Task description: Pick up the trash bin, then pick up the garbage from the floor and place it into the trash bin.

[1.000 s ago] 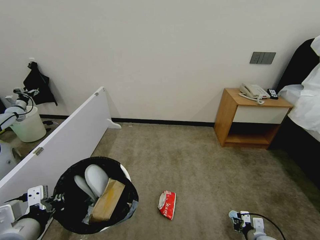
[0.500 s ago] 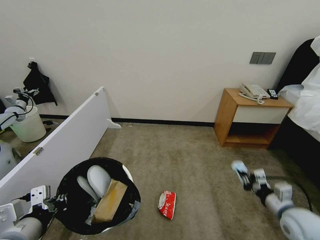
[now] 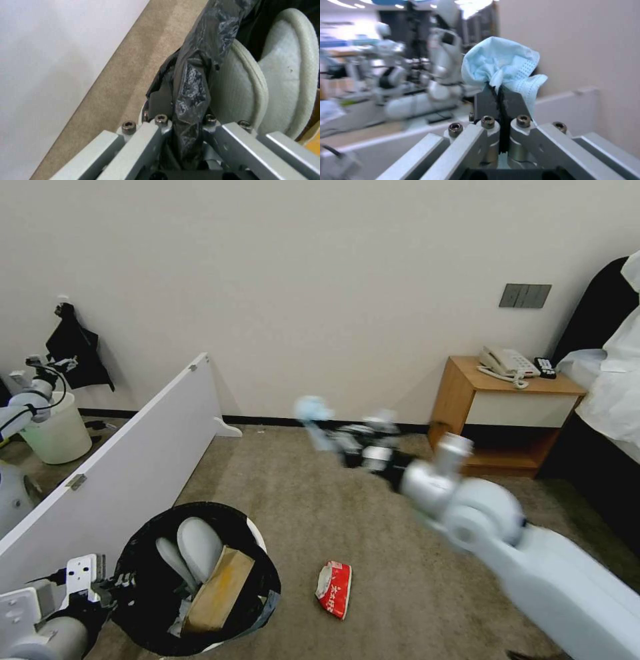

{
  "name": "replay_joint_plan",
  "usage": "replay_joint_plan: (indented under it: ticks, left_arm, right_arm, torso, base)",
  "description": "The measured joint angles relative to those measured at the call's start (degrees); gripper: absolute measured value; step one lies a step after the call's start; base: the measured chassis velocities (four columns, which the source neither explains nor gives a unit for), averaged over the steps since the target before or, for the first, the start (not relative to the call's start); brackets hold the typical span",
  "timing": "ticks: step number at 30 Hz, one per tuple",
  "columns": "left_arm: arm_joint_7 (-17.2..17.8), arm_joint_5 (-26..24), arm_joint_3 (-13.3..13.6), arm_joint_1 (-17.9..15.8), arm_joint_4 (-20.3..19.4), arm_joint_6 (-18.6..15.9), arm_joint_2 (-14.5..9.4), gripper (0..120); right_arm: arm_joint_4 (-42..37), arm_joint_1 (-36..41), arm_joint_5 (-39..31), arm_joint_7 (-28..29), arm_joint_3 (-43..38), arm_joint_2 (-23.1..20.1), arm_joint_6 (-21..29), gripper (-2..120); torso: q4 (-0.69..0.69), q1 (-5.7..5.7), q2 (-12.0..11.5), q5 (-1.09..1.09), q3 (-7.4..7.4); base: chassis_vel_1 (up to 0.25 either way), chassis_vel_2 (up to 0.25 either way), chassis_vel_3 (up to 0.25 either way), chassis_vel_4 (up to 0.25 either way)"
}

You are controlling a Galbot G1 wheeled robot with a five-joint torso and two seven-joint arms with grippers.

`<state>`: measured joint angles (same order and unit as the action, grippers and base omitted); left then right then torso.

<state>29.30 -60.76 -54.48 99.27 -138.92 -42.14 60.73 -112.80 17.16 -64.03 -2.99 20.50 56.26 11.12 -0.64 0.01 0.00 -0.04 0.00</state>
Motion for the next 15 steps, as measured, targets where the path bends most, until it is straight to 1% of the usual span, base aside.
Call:
replay_joint_plan:
  ticks: [2, 3, 4, 6, 10, 11, 13, 15]
  left_arm:
    - [0.0, -0.03, 0.29, -0.13, 0.17, 0.0, -0.09, 3]
    - [0.0, -0.03, 0.29, -0.13, 0.17, 0.0, -0.09, 3]
    - [0.01, 0.02, 0.36, -0.16, 0.17, 0.0, -0.09, 3]
    - [0.02, 0.11, 0.38, -0.26, 0.17, 0.0, 0.01, 3]
    - [0.11, 0.17, 0.39, -0.26, -0.03, 0.0, 0.18, 3]
    - [0.15, 0.22, 0.41, -0.19, -0.27, 0.0, 0.23, 3]
    - [0.16, 0.23, 0.41, -0.16, -0.36, 0.0, 0.24, 3]
    - [0.2, 0.24, 0.34, -0.13, -0.59, 0.0, 0.2, 3]
  right_arm:
    - [0.0, -4.45, -5.42, 3.95, 5.4, 3.93, 1.65, 0]
    - [0.0, -4.45, -5.42, 3.95, 5.4, 3.93, 1.65, 0]
    - [-0.19, -5.31, -7.51, 5.59, 7.18, 5.35, 2.5, 0]
    - [-0.45, -5.71, -9.29, 7.67, 9.93, 7.31, 3.99, 0]
    - [-0.98, -5.62, -9.97, 8.89, 11.86, 8.05, 5.14, 0]
    - [-1.52, -5.47, -10.71, 9.92, 13.14, 8.55, 5.9, 0]
    - [-1.69, -5.46, -11.13, 10.66, 13.96, 8.91, 6.3, 0]
    - [-1.7, -5.39, -11.7, 12.69, 15.83, 9.64, 7.62, 0]
  torso:
    - [-0.01, 0.0, 0.0, 0.02, 0.0]
    - [-0.01, 0.0, 0.0, 0.02, 0.0]
    - [0.0, 0.0, 0.0, 0.01, 0.0]
    - [0.0, 0.0, 0.0, 0.03, 0.0]
    - [-0.02, 0.0, 0.0, 0.03, 0.0]
    - [-0.02, 0.0, 0.0, 0.04, 0.0]
    - [-0.02, 0.0, 0.0, 0.04, 0.0]
    - [0.01, 0.0, 0.0, 0.04, 0.0]
  base:
    - [0.0, 0.0, 0.0, 0.0]
    - [0.0, 0.0, 0.0, 0.0]
    - [0.0, 0.0, 0.0, 0.0]
    - [0.0, 0.0, 0.0, 0.0]
    - [0.0, 0.0, 0.0, 0.0]
    - [0.0, 0.0, 0.0, 0.0]
    - [0.0, 0.0, 0.0, 0.0]
    - [0.0, 0.0, 0.0, 0.0]
